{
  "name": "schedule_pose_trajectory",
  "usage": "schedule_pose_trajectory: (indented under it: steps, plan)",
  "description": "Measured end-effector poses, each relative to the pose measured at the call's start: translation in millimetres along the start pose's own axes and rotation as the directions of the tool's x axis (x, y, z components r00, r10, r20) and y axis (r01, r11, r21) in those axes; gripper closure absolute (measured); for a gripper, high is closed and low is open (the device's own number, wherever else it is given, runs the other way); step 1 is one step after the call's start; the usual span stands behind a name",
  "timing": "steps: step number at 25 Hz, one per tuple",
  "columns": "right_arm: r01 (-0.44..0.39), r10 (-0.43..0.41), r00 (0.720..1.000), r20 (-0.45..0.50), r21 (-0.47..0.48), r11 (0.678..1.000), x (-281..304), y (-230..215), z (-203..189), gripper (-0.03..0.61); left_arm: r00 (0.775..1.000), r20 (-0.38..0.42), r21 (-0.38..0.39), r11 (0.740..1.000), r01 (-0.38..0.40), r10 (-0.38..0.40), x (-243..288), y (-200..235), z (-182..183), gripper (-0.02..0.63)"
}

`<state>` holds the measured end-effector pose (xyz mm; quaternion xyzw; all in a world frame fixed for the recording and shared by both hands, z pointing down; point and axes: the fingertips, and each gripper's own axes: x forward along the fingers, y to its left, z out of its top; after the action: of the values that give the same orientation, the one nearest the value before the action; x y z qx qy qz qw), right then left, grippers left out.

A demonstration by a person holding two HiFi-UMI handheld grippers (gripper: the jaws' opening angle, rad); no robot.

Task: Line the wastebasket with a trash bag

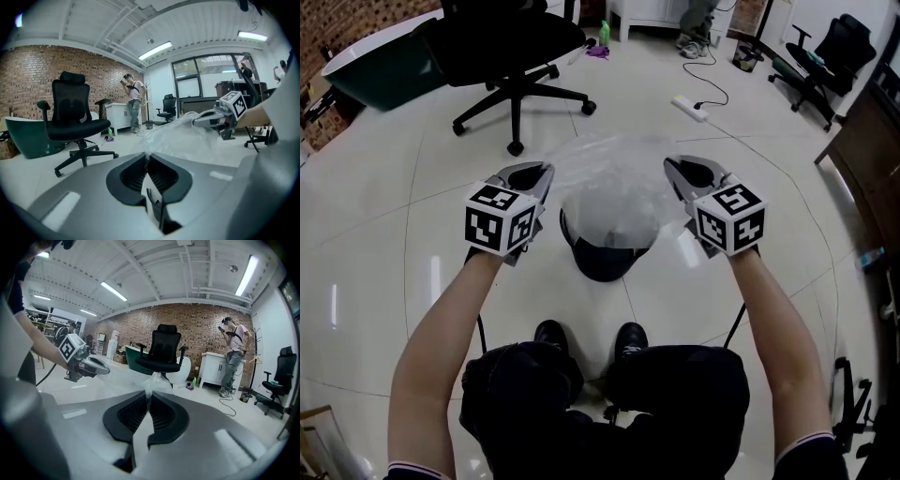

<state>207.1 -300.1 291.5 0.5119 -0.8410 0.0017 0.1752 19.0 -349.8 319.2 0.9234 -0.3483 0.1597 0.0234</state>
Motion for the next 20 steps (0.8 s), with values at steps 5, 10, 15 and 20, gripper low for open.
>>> schedule_pose_trajectory:
  steps: [5, 10, 15, 20]
  plan:
    - [-0.002, 0.003, 0.999, -0.039, 0.023, 1.0, 12, -9, -30, 0.577, 0.999, -0.043, -0.011, 1.0, 0.003, -0.003, 17, 6, -26, 0.603]
    - [-0.001, 0.004, 0.997, -0.071, 0.049, 0.999, 27, -20, -54, 0.577, 0.997, -0.074, -0.032, 0.999, 0.015, -0.017, 35, 13, -44, 0.603]
    - [0.001, 0.007, 0.994, -0.108, 0.072, 0.997, 43, -35, -77, 0.577, 0.992, -0.126, -0.048, 0.999, 0.015, -0.021, 56, 23, -65, 0.603]
    - [0.008, 0.01, 0.987, -0.158, 0.11, 0.994, 61, -51, -108, 0.577, 0.986, -0.168, -0.088, 0.996, 0.007, -0.022, 78, 39, -89, 0.603]
